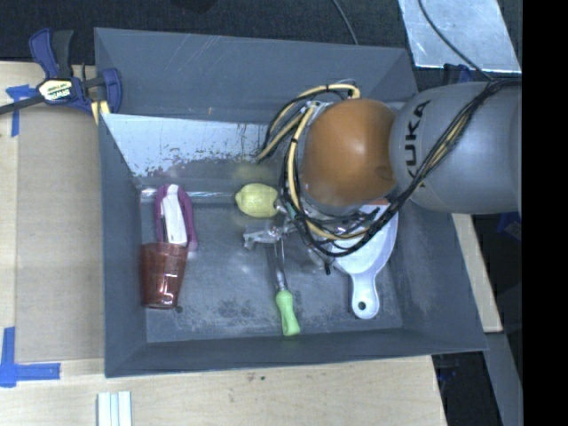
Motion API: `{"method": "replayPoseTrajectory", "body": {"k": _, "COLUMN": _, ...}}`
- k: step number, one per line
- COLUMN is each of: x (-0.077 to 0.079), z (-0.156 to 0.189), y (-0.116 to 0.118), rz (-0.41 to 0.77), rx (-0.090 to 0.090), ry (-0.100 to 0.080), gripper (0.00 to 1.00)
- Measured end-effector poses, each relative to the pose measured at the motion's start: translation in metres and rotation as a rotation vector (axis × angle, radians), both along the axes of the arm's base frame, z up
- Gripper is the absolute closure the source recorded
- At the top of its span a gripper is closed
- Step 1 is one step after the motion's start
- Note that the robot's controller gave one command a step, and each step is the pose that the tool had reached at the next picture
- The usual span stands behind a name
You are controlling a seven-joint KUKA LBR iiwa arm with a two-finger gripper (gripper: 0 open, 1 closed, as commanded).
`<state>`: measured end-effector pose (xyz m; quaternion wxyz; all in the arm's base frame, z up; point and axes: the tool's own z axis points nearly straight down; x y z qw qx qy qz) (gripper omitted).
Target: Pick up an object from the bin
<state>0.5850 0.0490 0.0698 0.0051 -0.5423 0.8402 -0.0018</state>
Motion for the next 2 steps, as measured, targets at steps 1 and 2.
{"method": "replayPoseTrajectory", "body": {"k": 1, "x": 0.0093, "z": 0.0019, "y": 0.0067, "rz": 0.007, "rx": 0.003, "ry": -0.008, "gripper": 1.00}}
{"method": "replayPoseTrajectory", "body": {"k": 2, "x": 0.0093, "z": 0.0019, "y": 0.0067, "rz": 0.007, "rx": 0.003, "ry": -0.008, "gripper": 1.00}}
